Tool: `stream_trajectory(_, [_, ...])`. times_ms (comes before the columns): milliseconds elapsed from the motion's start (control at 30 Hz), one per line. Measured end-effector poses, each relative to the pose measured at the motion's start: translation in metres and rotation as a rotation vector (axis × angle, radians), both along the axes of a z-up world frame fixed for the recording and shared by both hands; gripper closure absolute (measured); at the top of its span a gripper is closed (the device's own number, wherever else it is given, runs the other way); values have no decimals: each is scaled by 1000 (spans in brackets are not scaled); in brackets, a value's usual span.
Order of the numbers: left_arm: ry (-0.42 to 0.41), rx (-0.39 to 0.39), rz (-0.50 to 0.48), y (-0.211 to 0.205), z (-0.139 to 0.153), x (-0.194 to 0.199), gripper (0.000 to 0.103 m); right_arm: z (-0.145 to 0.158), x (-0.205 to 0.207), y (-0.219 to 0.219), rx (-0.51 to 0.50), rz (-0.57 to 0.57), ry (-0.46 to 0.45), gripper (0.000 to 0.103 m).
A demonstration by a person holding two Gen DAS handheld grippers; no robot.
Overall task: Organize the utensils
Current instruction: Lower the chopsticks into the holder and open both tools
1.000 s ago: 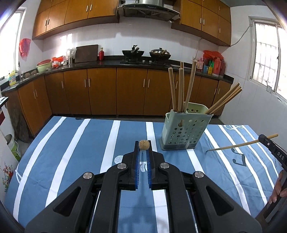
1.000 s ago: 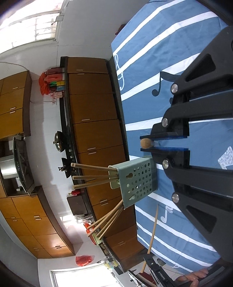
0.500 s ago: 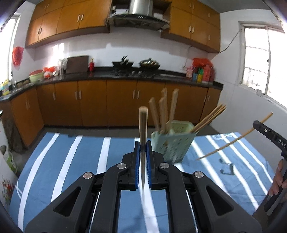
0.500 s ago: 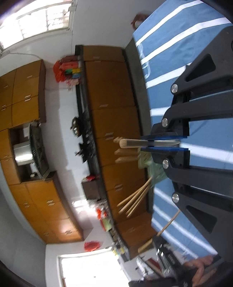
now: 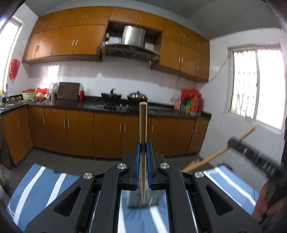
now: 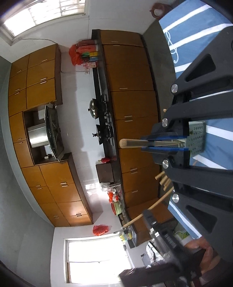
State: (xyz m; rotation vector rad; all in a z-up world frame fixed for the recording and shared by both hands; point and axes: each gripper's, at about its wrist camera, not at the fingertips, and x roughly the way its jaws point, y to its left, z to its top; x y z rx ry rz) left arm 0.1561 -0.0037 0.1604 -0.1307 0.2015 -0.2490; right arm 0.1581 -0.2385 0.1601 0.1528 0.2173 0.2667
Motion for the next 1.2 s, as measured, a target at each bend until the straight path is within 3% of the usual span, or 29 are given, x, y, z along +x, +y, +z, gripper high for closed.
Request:
stream_trajectory(167, [-61,-53,65,-5,7,23,96,-8,38,2,-8,-22,61,95])
stream_trajectory(500, [-28,-47,97,-13,-30,62,96,-34,80,5,-11,-10,149,95])
stream_trajectory(1000, [48,-28,76,-17,-47,75,96,-46,95,15,-22,-5,190,95])
stream_trajectory(1200, [61,-32,65,-14,-45,74,91,-44,88,14,-17,-16,174,85])
